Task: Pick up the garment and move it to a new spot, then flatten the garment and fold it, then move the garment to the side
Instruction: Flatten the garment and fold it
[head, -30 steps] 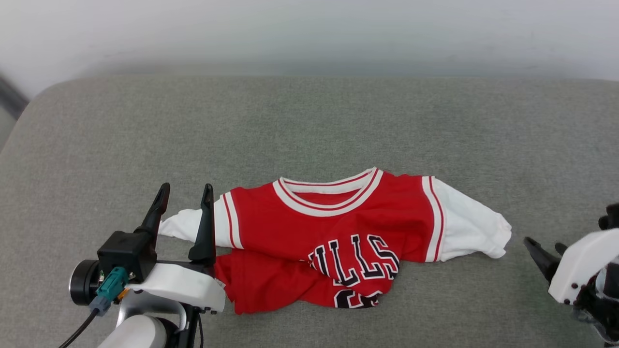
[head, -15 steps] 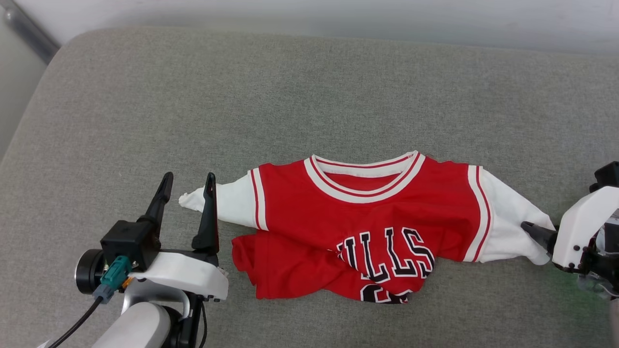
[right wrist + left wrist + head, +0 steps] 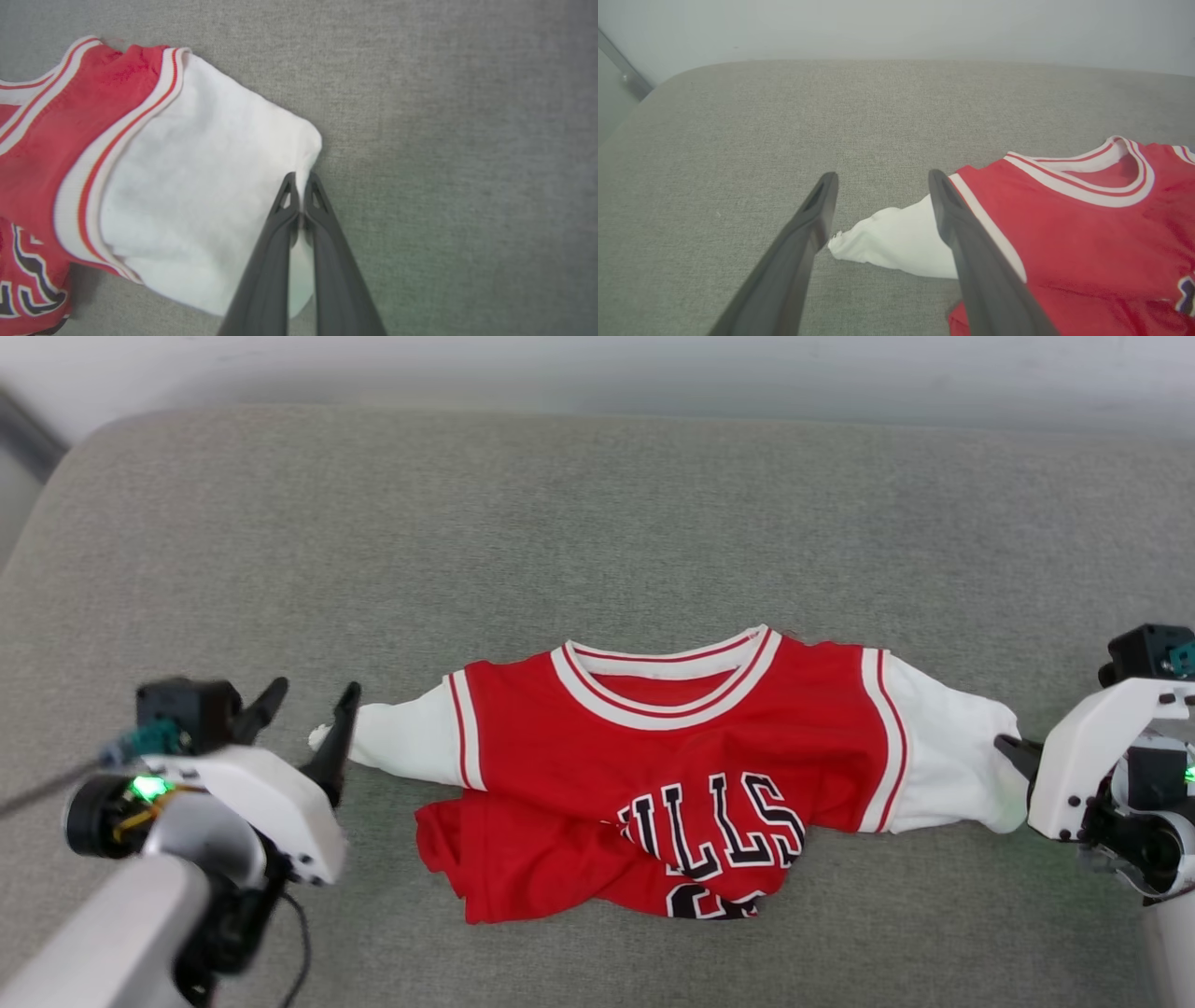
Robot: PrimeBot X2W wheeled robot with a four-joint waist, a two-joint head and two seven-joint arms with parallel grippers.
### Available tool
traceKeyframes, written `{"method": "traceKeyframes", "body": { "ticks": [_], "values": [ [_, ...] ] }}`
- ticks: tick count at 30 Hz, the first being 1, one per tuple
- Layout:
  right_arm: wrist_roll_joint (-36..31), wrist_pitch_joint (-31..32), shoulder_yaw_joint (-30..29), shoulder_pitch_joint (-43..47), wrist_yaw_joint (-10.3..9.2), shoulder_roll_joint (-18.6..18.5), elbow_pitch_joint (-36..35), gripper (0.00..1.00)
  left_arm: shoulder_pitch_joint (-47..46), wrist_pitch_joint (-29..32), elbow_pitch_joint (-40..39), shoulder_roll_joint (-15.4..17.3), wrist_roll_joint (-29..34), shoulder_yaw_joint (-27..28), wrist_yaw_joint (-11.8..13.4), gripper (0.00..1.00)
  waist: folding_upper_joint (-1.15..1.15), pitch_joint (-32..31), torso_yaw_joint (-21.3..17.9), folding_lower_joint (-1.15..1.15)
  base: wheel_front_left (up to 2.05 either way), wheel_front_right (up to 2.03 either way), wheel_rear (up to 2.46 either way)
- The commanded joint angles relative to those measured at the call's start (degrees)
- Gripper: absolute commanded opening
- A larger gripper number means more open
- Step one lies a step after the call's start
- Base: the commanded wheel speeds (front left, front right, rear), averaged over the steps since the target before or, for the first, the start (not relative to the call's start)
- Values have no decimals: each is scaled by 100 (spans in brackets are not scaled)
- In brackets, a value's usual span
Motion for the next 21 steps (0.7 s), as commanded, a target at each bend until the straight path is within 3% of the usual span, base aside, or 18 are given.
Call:
{"method": "traceKeyframes", "body": {
  "ticks": [1, 7, 16, 17, 18, 19, 20, 21],
  "values": [
    [23, -22, 31, -87, -2, 6, -70, 0, -147, 166, 78, 70, -110, 24, -103, 100, 0, 28, -69, 0, 0, 0, 0],
    [44, -60, 205, -211, -2, 118, -347, 0, -643, 1753, 747, 417, -782, -137, -613, 100, 0, 318, -374, 0, 0, 0, 0],
    [126, -204, 320, -258, -2, 232, -348, 0, -815, 3296, 1567, 394, -1294, -549, -796, 100, 0, 566, -635, 0, 0, 0, 0],
    [146, -219, 320, -266, -2, 242, -333, 0, -770, 3471, 1643, 341, -1362, -624, -812, 94, 0, 576, -646, 0, 0, 0, 0],
    [155, -231, 327, -274, -2, 238, -322, 0, -724, 3633, 1702, 278, -1442, -690, -855, 48, 0, 584, -657, 0, 0, 0, 0],
    [161, -257, 333, -280, -2, 226, -313, 0, -697, 3749, 1744, 216, -1517, -737, -883, 12, 0, 585, -665, 0, 0, 0, 0],
    [179, -277, 336, -287, -2, 217, -310, 0, -690, 3813, 1778, 160, -1550, -771, -915, 0, 0, 581, -668, 0, 0, 0, 0],
    [175, -296, 344, -301, -2, 199, -309, 0, -717, 3790, 1790, 128, -1530, -788, -940, 0, 0, 574, -667, 0, 0, 0, 0]
  ]
}}
